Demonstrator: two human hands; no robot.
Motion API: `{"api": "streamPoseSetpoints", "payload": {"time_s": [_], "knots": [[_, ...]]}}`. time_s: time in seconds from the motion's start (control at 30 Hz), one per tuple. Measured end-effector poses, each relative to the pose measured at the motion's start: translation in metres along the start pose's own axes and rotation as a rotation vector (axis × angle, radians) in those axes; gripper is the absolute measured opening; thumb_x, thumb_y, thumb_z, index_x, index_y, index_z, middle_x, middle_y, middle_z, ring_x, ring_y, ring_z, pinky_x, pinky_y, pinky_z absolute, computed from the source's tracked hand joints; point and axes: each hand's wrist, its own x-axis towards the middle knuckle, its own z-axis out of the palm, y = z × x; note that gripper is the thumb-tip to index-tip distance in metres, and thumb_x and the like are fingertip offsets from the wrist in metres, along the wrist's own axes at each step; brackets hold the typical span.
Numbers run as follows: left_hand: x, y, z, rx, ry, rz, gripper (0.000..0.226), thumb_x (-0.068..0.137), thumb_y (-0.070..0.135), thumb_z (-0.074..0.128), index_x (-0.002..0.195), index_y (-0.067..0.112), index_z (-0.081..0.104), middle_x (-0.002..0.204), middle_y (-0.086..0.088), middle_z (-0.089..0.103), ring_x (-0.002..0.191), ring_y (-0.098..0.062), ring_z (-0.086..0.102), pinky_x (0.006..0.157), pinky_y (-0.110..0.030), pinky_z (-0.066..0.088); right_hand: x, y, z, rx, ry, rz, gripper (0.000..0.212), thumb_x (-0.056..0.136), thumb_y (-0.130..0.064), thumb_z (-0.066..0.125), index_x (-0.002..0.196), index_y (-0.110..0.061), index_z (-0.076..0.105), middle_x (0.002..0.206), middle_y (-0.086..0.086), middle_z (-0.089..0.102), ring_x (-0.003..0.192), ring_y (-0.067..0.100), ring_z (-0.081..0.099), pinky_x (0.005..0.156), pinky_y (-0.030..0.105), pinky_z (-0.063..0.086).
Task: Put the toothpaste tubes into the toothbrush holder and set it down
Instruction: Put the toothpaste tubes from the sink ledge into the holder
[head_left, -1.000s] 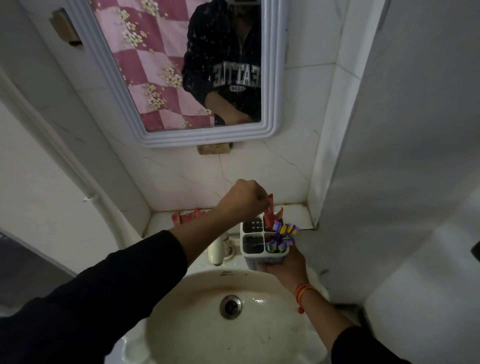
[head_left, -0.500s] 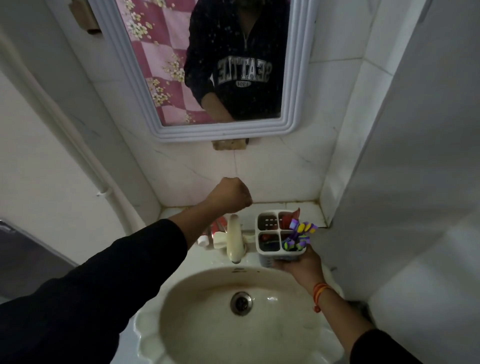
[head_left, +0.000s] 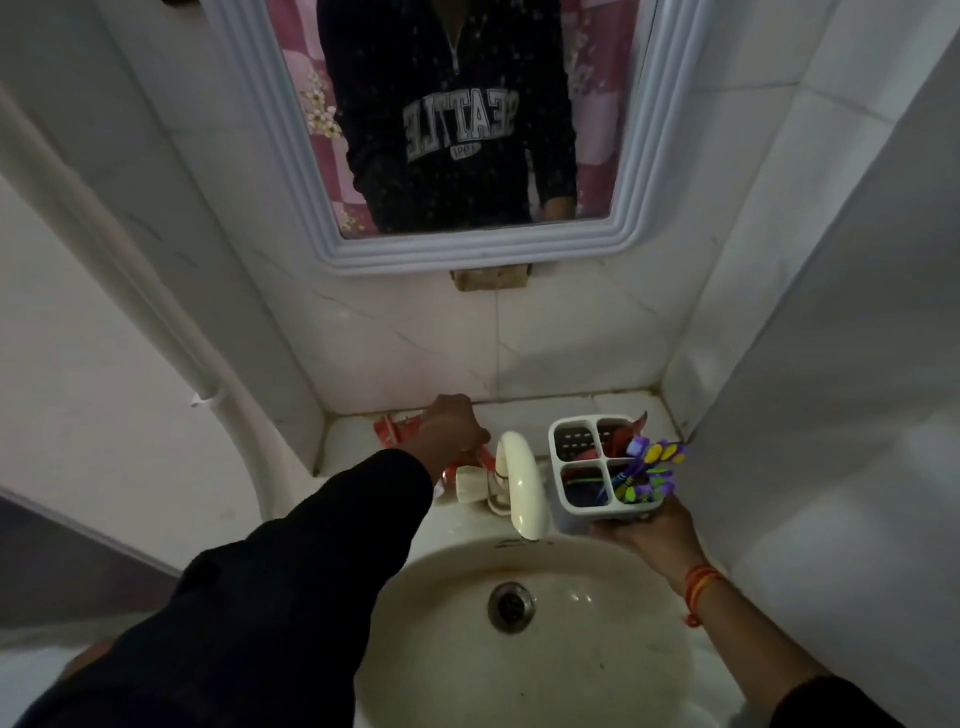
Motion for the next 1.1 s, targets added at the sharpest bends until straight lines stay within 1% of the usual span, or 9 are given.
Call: {"api": "streamPoseSetpoints", "payload": {"time_s": [0.07,0.17,0.47,0.57,0.67,0.73,0.83,1.0,1.1], "knots": [[0.004,0.003,0.009,-0.013,0.036,-0.014,0.058,0.078,0.032,0.082,0.119,-0.001,0.059,0.116,-0.015,0.064,0.106,-0.031,0.067,0.076,-0.032,0.052,-0.002,-0.005,0.0,0.027,0.006,0.023,0.059,0.056,0.026,0.078,0.111,0.012,0.062,0.103,0.013,0.064,0.064,-0.016,0.062,0.05,-0.003,0.042],[0.009,0.007,0.016,-0.083,0.109,-0.104,0.078,0.074,0.031,0.086,0.13,-0.002,0.044,0.126,-0.015,0.057,0.118,-0.033,0.061,0.081,-0.032,0.049,-0.004,-0.007,0.0,0.061,-0.005,0.047,0.059,0.057,0.024,0.08,0.112,0.013,0.062,0.103,0.012,0.066,0.058,-0.019,0.059,0.05,-0.004,0.041],[0.016,0.013,0.007,-0.28,0.061,0.01,0.032,0.084,0.038,0.075,0.098,0.009,0.071,0.089,-0.006,0.074,0.072,-0.019,0.065,0.061,-0.027,0.05,0.001,-0.004,-0.002,0.079,-0.021,0.07,0.055,0.057,0.019,0.082,0.107,0.009,0.065,0.092,0.009,0.067,0.056,-0.023,0.057,0.051,-0.003,0.041],[0.008,0.023,-0.009,-0.306,0.077,0.107,0.033,0.084,0.038,0.078,0.101,0.01,0.071,0.084,-0.004,0.076,0.071,-0.017,0.068,0.071,-0.032,0.057,0.002,0.003,-0.009,-0.033,0.01,0.053,0.053,0.06,0.014,0.083,0.109,0.005,0.065,0.099,0.012,0.069,0.065,-0.01,0.065,0.054,0.002,0.046],[-0.012,0.038,-0.026,-0.261,0.128,0.266,0.038,0.096,0.043,0.063,0.118,0.013,0.056,0.099,-0.003,0.068,0.087,-0.024,0.066,0.076,-0.037,0.053,0.001,0.006,-0.014,-0.136,-0.022,0.087,0.062,0.057,-0.017,0.092,0.112,-0.01,0.064,0.101,0.005,0.071,0.082,0.011,0.066,0.069,0.02,0.052],[-0.026,0.047,-0.038,-0.312,0.11,0.376,0.033,0.1,0.04,0.056,0.123,0.017,0.05,0.108,-0.009,0.066,0.089,-0.03,0.071,0.077,-0.05,0.06,-0.001,0.005,-0.015,-0.148,-0.04,0.079,0.064,0.053,-0.02,0.094,0.109,-0.014,0.065,0.099,0.001,0.071,0.083,0.007,0.067,0.074,0.023,0.054],[-0.047,0.063,-0.066,-0.078,0.06,0.538,0.04,0.095,0.04,0.069,0.129,0.019,0.064,0.11,-0.005,0.072,0.081,-0.02,0.074,0.075,-0.038,0.062,0.0,0.005,-0.013,-0.093,-0.02,0.018,0.067,0.05,0.006,0.091,0.11,-0.009,0.065,0.099,0.006,0.071,0.08,-0.007,0.064,0.079,0.026,0.058],[-0.082,0.105,-0.092,0.38,-0.022,0.576,0.033,0.082,0.041,0.081,0.109,0.022,0.079,0.099,0.008,0.074,0.092,-0.01,0.066,0.081,-0.029,0.055,0.004,0.007,-0.014,0.035,-0.036,0.013,0.065,0.056,0.02,0.081,0.115,0.0,0.063,0.103,0.011,0.069,0.096,0.024,0.065,0.06,0.014,0.057],[-0.089,0.127,-0.076,0.425,-0.096,0.541,0.034,0.084,0.034,0.081,0.114,0.019,0.077,0.104,0.006,0.075,0.094,-0.011,0.07,0.08,-0.025,0.055,0.004,0.012,-0.015,-0.013,-0.033,-0.071,0.071,0.048,0.007,0.091,0.113,-0.008,0.067,0.105,0.006,0.073,0.103,0.022,0.068,0.089,0.042,0.058]]}}
